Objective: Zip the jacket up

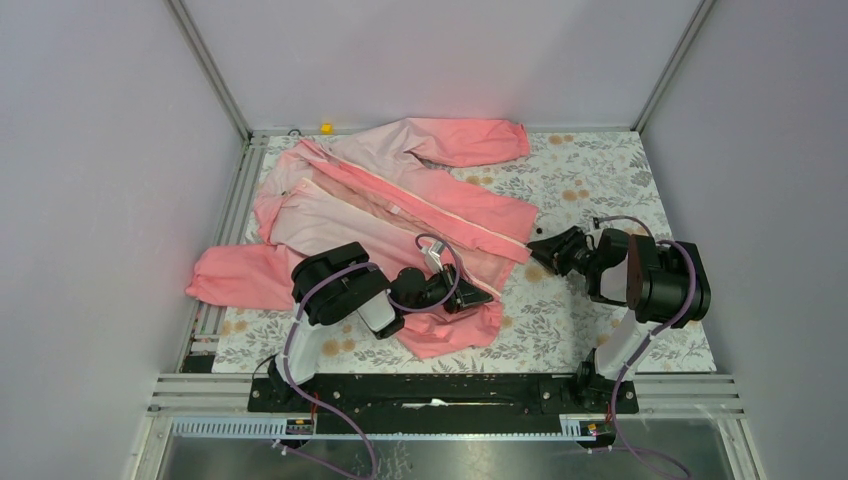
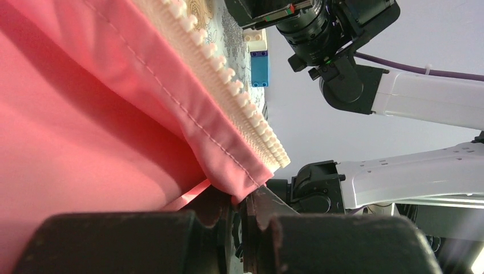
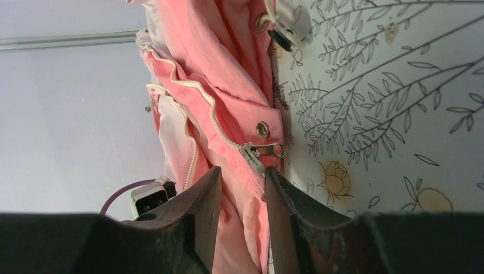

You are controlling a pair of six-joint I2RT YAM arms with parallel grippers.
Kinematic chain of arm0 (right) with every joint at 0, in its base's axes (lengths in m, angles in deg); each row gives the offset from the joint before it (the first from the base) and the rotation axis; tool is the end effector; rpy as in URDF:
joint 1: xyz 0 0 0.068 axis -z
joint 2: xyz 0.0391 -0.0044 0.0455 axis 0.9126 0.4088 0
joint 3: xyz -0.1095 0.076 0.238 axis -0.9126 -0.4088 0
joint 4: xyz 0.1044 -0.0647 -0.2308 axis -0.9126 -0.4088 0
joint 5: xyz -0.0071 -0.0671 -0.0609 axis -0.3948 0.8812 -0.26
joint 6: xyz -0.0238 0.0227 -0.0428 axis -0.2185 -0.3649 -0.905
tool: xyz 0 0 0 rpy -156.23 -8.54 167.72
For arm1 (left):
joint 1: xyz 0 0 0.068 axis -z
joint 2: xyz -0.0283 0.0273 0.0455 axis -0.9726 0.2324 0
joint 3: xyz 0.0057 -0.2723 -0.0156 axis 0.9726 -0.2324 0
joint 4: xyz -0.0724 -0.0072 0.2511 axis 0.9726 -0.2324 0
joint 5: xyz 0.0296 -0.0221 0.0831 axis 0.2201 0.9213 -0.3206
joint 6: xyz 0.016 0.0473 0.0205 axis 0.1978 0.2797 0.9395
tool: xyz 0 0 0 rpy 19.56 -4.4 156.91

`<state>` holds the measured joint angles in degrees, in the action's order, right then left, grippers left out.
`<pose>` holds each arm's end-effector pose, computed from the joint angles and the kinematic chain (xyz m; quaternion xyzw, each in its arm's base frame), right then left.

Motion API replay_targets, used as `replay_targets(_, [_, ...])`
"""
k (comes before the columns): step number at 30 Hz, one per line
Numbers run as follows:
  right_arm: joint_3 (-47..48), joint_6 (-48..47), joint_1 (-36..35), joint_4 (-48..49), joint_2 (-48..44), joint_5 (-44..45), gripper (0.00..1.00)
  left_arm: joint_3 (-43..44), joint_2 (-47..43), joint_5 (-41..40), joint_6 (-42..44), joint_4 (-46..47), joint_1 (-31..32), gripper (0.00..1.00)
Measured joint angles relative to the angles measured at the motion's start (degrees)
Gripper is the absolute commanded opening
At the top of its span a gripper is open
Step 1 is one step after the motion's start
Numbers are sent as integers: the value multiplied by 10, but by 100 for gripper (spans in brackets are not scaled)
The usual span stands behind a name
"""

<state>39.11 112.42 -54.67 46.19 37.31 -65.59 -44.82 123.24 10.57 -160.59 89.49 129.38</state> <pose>0.2705 -0.0278 0.0995 0.2568 0.7706 0.4819 0.3287 0.1928 -0.2726 0.0880 -0.0631 0.7458 -0.6425 0.1640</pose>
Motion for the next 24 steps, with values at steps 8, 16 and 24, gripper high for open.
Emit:
replay_targets(8, [0,-2,-1,21,8,-9,36,0,0,-1,-30,0,0,0])
replay_targets(16, [1,-5,-6,74,16,-32,26,0,0,-1,-75,0,0,0])
replay_targets(24, [21,-10,-28,134,25,-54,0,3,-12,0,-108,-30,0,0])
